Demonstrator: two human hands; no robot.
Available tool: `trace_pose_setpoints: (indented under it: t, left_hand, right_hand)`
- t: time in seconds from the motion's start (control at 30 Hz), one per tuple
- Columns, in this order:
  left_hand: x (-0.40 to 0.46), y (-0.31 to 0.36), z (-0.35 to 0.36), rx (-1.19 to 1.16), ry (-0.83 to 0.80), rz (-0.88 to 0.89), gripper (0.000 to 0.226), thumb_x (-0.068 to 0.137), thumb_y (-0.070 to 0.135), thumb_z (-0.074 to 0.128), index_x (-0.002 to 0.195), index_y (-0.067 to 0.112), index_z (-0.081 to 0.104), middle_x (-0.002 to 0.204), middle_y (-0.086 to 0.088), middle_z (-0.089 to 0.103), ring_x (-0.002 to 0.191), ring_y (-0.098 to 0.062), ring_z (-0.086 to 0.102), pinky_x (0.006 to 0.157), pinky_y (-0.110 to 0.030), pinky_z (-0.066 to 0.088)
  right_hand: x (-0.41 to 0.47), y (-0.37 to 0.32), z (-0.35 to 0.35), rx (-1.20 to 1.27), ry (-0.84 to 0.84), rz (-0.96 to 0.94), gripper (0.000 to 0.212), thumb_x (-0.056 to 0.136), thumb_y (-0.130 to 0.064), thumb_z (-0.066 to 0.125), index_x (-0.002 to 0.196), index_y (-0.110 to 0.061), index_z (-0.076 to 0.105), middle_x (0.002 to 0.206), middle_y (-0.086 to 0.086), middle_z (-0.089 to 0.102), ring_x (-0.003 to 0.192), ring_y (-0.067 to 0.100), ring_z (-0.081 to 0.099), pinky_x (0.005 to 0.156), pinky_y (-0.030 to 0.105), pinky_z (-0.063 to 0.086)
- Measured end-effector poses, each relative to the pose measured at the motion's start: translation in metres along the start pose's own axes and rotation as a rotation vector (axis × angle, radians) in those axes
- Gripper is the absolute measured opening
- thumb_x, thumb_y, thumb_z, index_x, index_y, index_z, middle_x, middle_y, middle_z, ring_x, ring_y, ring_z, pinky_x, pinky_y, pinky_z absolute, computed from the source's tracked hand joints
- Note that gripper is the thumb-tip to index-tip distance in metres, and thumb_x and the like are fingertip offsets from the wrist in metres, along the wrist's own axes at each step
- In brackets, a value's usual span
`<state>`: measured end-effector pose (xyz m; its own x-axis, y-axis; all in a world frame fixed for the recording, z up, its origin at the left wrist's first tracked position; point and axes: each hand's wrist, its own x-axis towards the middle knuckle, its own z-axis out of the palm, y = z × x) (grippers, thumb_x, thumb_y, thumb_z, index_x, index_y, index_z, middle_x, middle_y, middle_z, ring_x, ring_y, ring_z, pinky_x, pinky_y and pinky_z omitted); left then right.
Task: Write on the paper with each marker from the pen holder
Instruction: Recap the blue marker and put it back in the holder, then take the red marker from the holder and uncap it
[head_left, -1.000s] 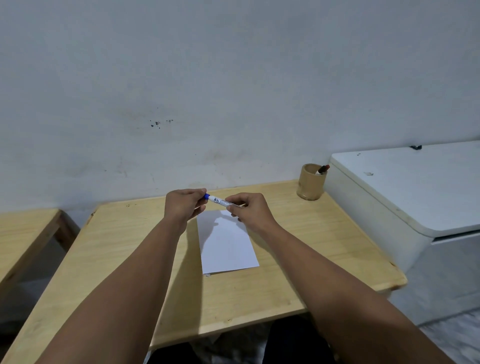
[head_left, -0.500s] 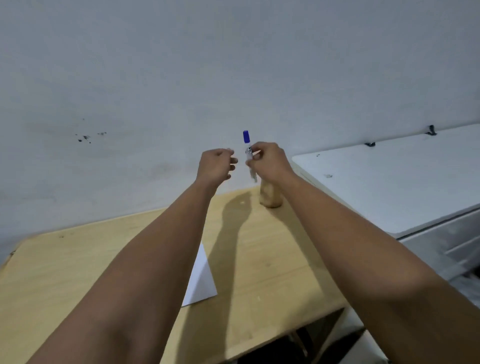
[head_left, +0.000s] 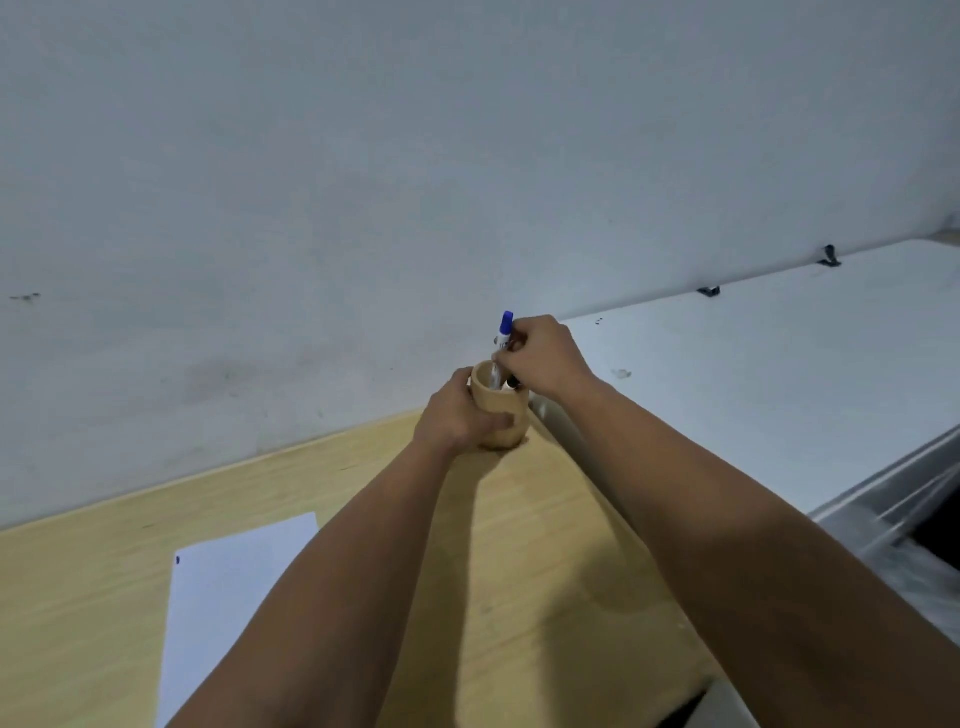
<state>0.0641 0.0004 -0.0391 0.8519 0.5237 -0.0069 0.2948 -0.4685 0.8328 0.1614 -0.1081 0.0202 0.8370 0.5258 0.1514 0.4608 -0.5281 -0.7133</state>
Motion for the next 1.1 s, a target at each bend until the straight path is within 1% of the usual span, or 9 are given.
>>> trace_pose_setpoints:
  t: [0.13, 0.27, 0.5, 0.67, 0.83, 0.9, 0.97, 1.03, 1.1]
  left_hand:
    - [0.003, -0.006, 0.006, -0.019, 0.069, 0.022, 0.077, 0.069, 0.037, 0.091, 0.136, 0.026, 0.054, 0.122, 0.003, 0.07, 0.112, -0.02, 0.066, 0.093, -0.043, 0.055]
    - [0.002, -0.006, 0.007, -0.028, 0.071, 0.031, 0.077, 0.07, 0.035, 0.091, 0.137, 0.025, 0.053, 0.124, 0.004, 0.068, 0.113, -0.02, 0.065, 0.095, -0.044, 0.054]
    - [0.002, -0.005, 0.009, -0.026, 0.081, 0.019, 0.08, 0.07, 0.035, 0.091, 0.139, 0.026, 0.052, 0.126, 0.003, 0.068, 0.115, -0.021, 0.064, 0.096, -0.047, 0.054]
    - [-0.001, -0.003, 0.01, -0.006, 0.082, 0.005, 0.08, 0.073, 0.035, 0.09, 0.141, 0.023, 0.051, 0.129, 0.001, 0.067, 0.117, -0.023, 0.063, 0.097, -0.046, 0.053]
    - [-0.011, 0.003, 0.002, 0.068, 0.037, -0.018, 0.08, 0.079, 0.024, 0.084, 0.149, 0.02, 0.047, 0.138, -0.003, 0.062, 0.124, -0.025, 0.059, 0.098, -0.039, 0.05]
    - [-0.019, 0.006, -0.007, 0.09, 0.048, -0.033, 0.08, 0.083, 0.029, 0.08, 0.153, 0.019, 0.043, 0.144, -0.005, 0.058, 0.13, -0.025, 0.056, 0.101, -0.039, 0.048]
    - [-0.028, 0.008, -0.021, 0.094, 0.098, -0.027, 0.062, 0.088, 0.034, 0.073, 0.146, 0.02, 0.053, 0.14, -0.005, 0.062, 0.128, -0.022, 0.058, 0.101, -0.037, 0.048]
    - [-0.037, 0.009, -0.039, 0.067, 0.179, 0.003, 0.036, 0.094, 0.036, 0.065, 0.125, 0.018, 0.068, 0.125, -0.002, 0.07, 0.116, -0.021, 0.064, 0.096, -0.036, 0.051]
    - [-0.051, 0.009, -0.062, -0.085, 0.261, 0.009, 0.031, 0.099, 0.04, 0.056, 0.104, 0.014, 0.073, 0.105, -0.002, 0.075, 0.098, -0.022, 0.07, 0.086, -0.036, 0.053]
  right_hand:
    - [-0.006, 0.007, -0.009, 0.004, -0.097, 0.003, 0.02, 0.077, -0.034, 0.07, 0.097, -0.034, 0.073, 0.087, -0.01, 0.077, 0.098, 0.021, 0.076, 0.102, 0.048, 0.057]
    - [-0.011, 0.012, -0.026, -0.057, -0.143, -0.007, 0.027, 0.069, -0.042, 0.065, 0.092, -0.032, 0.076, 0.093, -0.014, 0.08, 0.106, 0.017, 0.072, 0.106, 0.049, 0.053]
    - [-0.012, 0.025, -0.031, -0.119, -0.223, -0.085, 0.026, 0.091, -0.004, 0.074, 0.114, -0.009, 0.083, 0.113, 0.01, 0.08, 0.093, 0.019, 0.067, 0.082, 0.026, 0.05]
    - [-0.013, 0.022, -0.027, -0.039, -0.134, -0.099, 0.012, 0.091, -0.014, 0.077, 0.101, -0.011, 0.083, 0.101, 0.003, 0.079, 0.09, 0.019, 0.068, 0.076, 0.028, 0.048]
    - [-0.011, -0.002, -0.049, 0.217, 0.123, -0.121, 0.01, 0.092, -0.026, 0.078, 0.094, -0.017, 0.075, 0.075, -0.005, 0.076, 0.066, 0.003, 0.066, 0.068, 0.024, 0.048]
    - [-0.009, -0.018, -0.056, 0.298, 0.157, -0.18, 0.009, 0.094, -0.03, 0.075, 0.095, -0.022, 0.072, 0.082, 0.002, 0.081, 0.082, 0.016, 0.076, 0.08, 0.034, 0.057]
    - [-0.012, -0.036, -0.057, 0.369, 0.192, -0.259, 0.006, 0.098, -0.033, 0.071, 0.098, -0.027, 0.07, 0.084, 0.004, 0.08, 0.086, 0.022, 0.077, 0.087, 0.037, 0.06]
    - [-0.022, -0.054, -0.051, 0.434, 0.154, -0.303, 0.013, 0.103, -0.032, 0.068, 0.11, -0.024, 0.073, 0.079, -0.001, 0.072, 0.067, 0.008, 0.07, 0.075, 0.031, 0.059]
    - [-0.036, -0.07, -0.036, 0.371, 0.05, -0.296, 0.025, 0.106, -0.033, 0.065, 0.123, -0.02, 0.077, 0.077, -0.006, 0.066, 0.051, -0.003, 0.058, 0.066, 0.026, 0.052]
